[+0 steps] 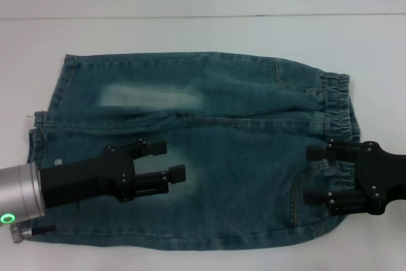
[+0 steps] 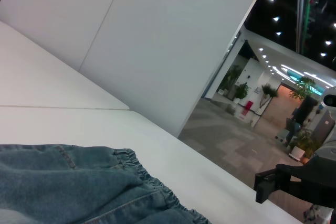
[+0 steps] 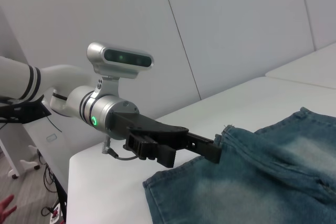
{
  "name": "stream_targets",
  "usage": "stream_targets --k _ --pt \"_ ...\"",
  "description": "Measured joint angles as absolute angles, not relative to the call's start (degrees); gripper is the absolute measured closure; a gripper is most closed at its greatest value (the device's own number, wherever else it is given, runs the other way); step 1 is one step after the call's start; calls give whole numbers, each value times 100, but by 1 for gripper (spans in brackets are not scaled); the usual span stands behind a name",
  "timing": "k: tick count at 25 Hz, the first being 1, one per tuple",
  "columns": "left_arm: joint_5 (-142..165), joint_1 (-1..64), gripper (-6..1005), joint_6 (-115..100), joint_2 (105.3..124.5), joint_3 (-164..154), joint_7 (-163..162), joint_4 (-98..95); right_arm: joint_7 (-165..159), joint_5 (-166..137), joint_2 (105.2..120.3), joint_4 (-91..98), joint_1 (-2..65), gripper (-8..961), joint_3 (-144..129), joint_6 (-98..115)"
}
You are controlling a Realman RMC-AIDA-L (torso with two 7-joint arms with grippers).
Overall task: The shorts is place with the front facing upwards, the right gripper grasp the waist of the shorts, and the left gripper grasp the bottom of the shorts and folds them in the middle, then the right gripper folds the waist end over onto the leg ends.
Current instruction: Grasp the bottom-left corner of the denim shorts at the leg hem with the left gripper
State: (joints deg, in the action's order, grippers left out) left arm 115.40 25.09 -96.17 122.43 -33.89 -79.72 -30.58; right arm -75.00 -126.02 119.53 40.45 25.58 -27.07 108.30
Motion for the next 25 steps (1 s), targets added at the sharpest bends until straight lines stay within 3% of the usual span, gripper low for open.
stream_targets --k 12,25 --pt "11630 2399 124 -9775 12208 -3359 -8057 -3192 -7498 -12563 11954 3969 2554 22 -2676 10835" --pt "12082 1078 124 -10770 12055 -1725 -8794 -4998 -7513 -12518 11936 3820 2540 22 -2676 10901"
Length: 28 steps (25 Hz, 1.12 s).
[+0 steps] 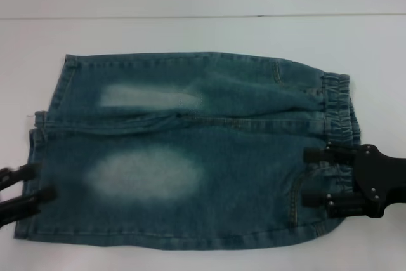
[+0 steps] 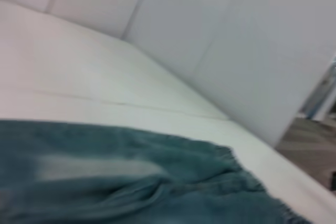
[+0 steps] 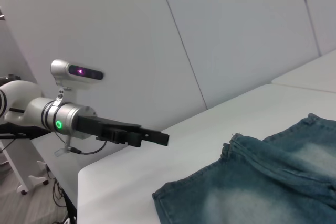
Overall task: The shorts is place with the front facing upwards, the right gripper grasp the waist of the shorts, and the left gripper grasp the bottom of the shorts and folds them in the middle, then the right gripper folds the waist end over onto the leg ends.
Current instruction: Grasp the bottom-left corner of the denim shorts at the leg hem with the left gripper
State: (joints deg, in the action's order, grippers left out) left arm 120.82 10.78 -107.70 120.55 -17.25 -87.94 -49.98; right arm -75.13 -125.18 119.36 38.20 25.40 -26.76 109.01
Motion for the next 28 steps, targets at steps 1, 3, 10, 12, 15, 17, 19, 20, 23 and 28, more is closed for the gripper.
stream_targets --k 1,3,10,12,15,17,19,20,23,28 --pt "12175 1051 124 -10807 12035 -1592 -8817 -5045 -7515 -12512 11936 3828 2543 22 -2674 10908" --pt "12460 1034 125 -10837 11994 -1398 -8862 -5102 -7514 -12507 11936 3829 2555 22 -2672 10907" --pt "13143 1137 127 -10573 11961 -1309 -8975 -5232 -7505 -12506 11952 3786 2627 23 -2721 10816" --pt "13217 1169 127 -10473 11952 -1319 -9004 -5243 -7508 -12506 11952 3786 2631 23 -2715 10815" --pt "13404 1221 127 -10224 11946 -1355 -9036 -5248 -7512 -12506 11949 3786 2621 23 -2693 10821" --pt "13468 1241 127 -10150 11945 -1355 -9036 -5249 -7499 -12505 11941 3786 2597 23 -2679 10821" --pt "13499 1258 127 -10053 11944 -1355 -9036 -5250 -7478 -12502 11938 3786 2580 23 -2674 10807" --pt "13507 1263 127 -9988 11944 -1358 -9036 -5250 -7472 -12501 11940 3786 2576 23 -2673 10799" --pt "13566 1297 128 -9900 11944 -1374 -9037 -5232 -7467 -12498 11946 3787 2573 23 -2672 10784" --pt "13918 1436 128 -9865 11984 -1386 -9039 -5181 -7462 -12497 11946 3788 2566 23 -2656 10767"
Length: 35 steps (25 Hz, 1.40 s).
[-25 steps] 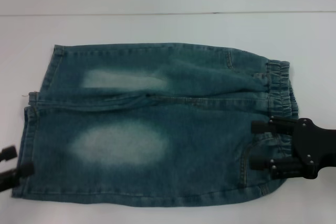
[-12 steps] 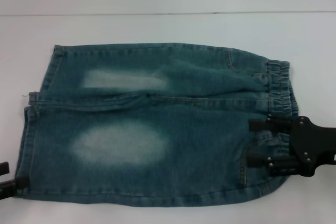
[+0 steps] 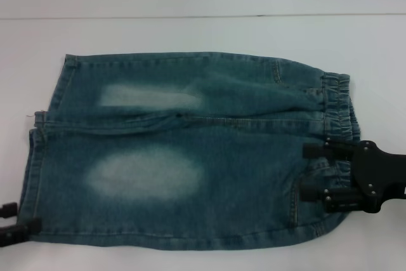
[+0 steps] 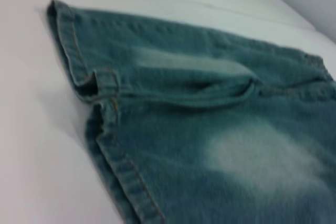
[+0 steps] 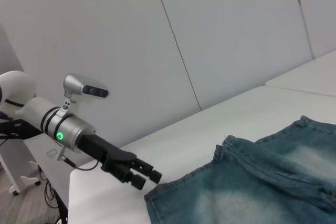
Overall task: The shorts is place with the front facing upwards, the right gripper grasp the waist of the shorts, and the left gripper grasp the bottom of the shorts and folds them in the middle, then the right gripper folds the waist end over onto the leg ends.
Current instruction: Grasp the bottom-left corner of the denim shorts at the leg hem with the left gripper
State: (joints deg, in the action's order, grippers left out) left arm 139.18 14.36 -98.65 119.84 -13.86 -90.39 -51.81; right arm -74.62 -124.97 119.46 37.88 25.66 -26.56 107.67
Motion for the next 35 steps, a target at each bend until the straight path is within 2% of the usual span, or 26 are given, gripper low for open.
stream_targets --k 8,30,35 --pt "14101 1574 127 -10008 12081 -1390 -9043 -5176 -7434 -12497 11936 3723 2553 23 -2654 10687" --pt "14237 1625 127 -9926 12090 -1371 -9240 -5408 -7435 -12498 11937 3709 2504 23 -2654 10642" --pt "14214 1584 127 -9946 12214 -1330 -9321 -5908 -7453 -12498 11934 3709 2496 23 -2654 10646"
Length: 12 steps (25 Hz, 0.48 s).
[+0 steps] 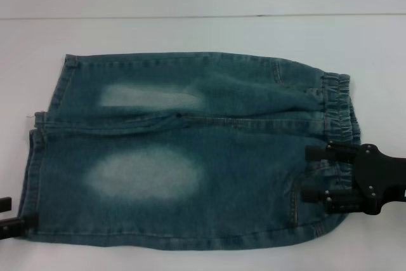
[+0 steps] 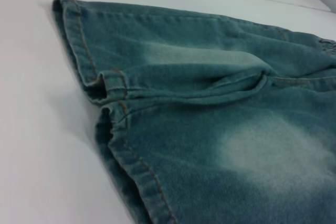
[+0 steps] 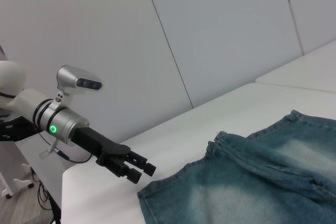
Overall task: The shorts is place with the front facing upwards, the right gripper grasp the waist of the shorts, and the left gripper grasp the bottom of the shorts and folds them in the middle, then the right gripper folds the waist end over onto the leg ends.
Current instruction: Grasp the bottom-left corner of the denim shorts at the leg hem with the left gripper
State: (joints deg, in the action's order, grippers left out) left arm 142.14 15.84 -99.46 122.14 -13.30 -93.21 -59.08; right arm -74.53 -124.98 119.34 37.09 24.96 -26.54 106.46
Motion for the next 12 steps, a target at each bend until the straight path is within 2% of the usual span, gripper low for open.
stream_targets --k 12 --pt "14459 1600 127 -9964 12316 -1512 -9438 -6004 -7462 -12498 11925 3709 2496 24 -2654 10643"
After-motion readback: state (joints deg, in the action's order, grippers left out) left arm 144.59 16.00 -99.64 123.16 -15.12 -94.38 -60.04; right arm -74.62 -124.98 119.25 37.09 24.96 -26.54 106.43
